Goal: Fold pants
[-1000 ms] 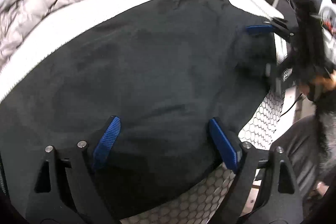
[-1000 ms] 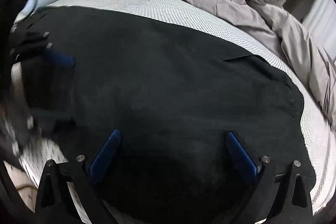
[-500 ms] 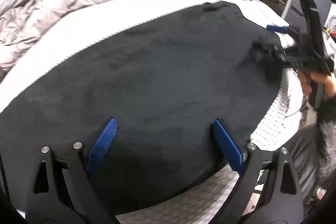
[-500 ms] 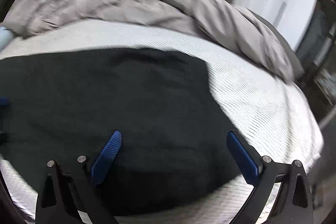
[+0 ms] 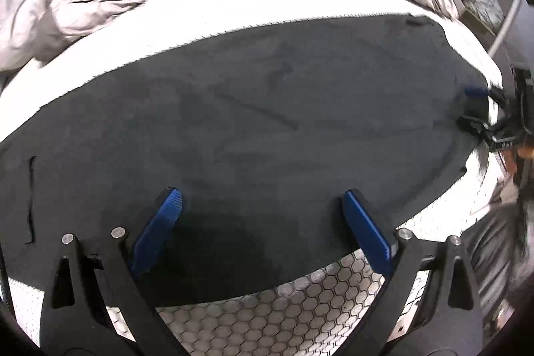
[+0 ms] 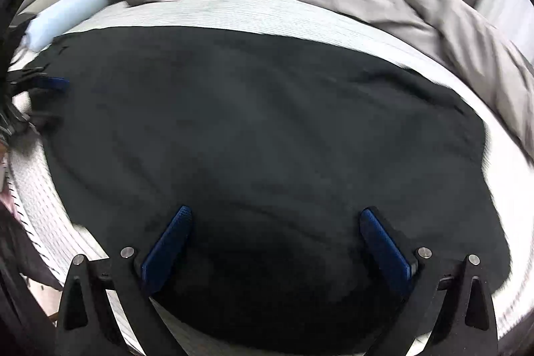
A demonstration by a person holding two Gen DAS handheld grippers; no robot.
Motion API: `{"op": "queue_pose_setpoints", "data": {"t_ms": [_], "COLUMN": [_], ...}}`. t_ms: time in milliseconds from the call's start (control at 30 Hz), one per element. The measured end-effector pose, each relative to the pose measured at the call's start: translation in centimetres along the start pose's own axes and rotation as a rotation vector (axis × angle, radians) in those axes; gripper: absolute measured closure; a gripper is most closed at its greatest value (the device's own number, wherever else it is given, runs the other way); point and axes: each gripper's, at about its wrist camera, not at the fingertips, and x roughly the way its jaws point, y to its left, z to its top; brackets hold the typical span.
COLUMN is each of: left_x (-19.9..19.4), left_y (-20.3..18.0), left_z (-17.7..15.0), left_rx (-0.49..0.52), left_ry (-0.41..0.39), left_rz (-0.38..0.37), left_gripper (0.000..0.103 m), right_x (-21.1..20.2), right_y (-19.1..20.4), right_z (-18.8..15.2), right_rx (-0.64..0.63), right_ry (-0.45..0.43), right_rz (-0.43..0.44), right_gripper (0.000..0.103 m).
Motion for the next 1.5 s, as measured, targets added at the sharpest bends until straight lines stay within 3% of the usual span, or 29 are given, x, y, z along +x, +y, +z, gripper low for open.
{"op": "queue_pose_setpoints", "data": {"t_ms": [67, 167, 233, 367, 467, 567, 667, 700, 733, 767, 800, 833, 867, 1033, 1167, 1300, 1367, 1400, 1433, 1500], "left_x": [-1.2, -1.8, -1.2, 1.3, 2.6, 4.1, 4.6, 4.5, 4.3, 4.1, 3.9, 3.7, 3.4, 0.5, -2.1, -4.1, -4.6, -4.8, -5.0, -5.1], "left_y": [-0.3, -1.9, -3.9, -9.1, -12.8, -15.2, -16.4, -16.5, -16.4, -16.1, -15.5, -15.2, -14.4, -8.4, -1.8, 5.2, 8.2, 9.6, 10.6, 12.5], "left_z": [0.6, 1.3, 1.9, 2.0, 1.7, 1.0, 0.6, 0.5, 0.4, 0.4, 0.5, 0.6, 0.8, 1.3, 0.5, -1.5, -2.4, -2.9, -3.3, -3.8], "left_rx": [-0.031, -0.030, -0.025, 0.047, 0.132, 0.197, 0.204, 0.200, 0.195, 0.181, 0.164, 0.147, 0.124, -0.016, -0.154, -0.306, -0.366, -0.395, -0.414, -0.440], "left_ry": [-0.055, -0.115, -0.129, -0.096, -0.077, -0.034, -0.034, -0.035, -0.036, -0.040, -0.042, -0.044, -0.049, -0.122, -0.181, -0.233, -0.243, -0.243, -0.243, -0.241], "left_rz": [-0.027, -0.082, -0.105, -0.177, -0.173, -0.149, -0.135, -0.143, -0.153, -0.168, -0.180, -0.188, -0.191, -0.152, -0.099, -0.039, -0.005, 0.018, 0.032, 0.049], "left_gripper": [0.007, 0.007, 0.007, 0.007, 0.007, 0.005, 0.003, 0.003, 0.003, 0.003, 0.003, 0.003, 0.004, 0.004, 0.004, 0.005, 0.005, 0.005, 0.005, 0.005], "right_x": [-0.6, -2.4, -4.2, -5.3, -4.1, -2.0, -0.7, -0.7, -0.7, -0.6, -0.5, -0.3, -0.4, -4.0, -5.8, -6.2, -5.7, -5.2, -4.5, -3.0], "right_y": [-2.5, -6.3, -8.2, -13.2, -15.8, -17.7, -19.2, -19.6, -20.2, -20.4, -20.4, -20.7, -20.9, -17.6, -10.5, -0.1, 5.4, 8.3, 11.2, 15.9], "right_z": [-1.4, -3.0, -4.7, -7.5, -9.2, -9.0, -8.1, -7.9, -7.5, -7.3, -7.0, -6.4, -6.0, -2.2, 5.1, 12.3, 15.4, 16.5, 17.3, 17.3], "right_rx": [0.109, 0.289, 0.426, 0.709, 0.879, 0.970, 1.034, 1.041, 1.043, 1.041, 1.044, 1.051, 1.056, 0.888, 0.675, 0.405, 0.269, 0.197, 0.107, -0.070], "right_ry": [-0.015, -0.107, -0.168, -0.226, -0.224, -0.252, -0.335, -0.349, -0.353, -0.356, -0.350, -0.341, -0.341, -0.396, -0.410, -0.406, -0.377, -0.348, -0.299, -0.187], "right_rz": [0.005, 0.019, 0.073, 0.193, 0.313, 0.424, 0.461, 0.456, 0.427, 0.402, 0.372, 0.354, 0.343, 0.217, 0.230, 0.343, 0.450, 0.523, 0.608, 0.710], "right_gripper": [0.001, 0.001, 0.001, 0.001, 0.001, 0.001, 0.003, 0.013, 0.033, 0.046, 0.067, 0.078, 0.080, 0.089, 0.090, 0.089, 0.085, 0.074, 0.047, 0.020]}}
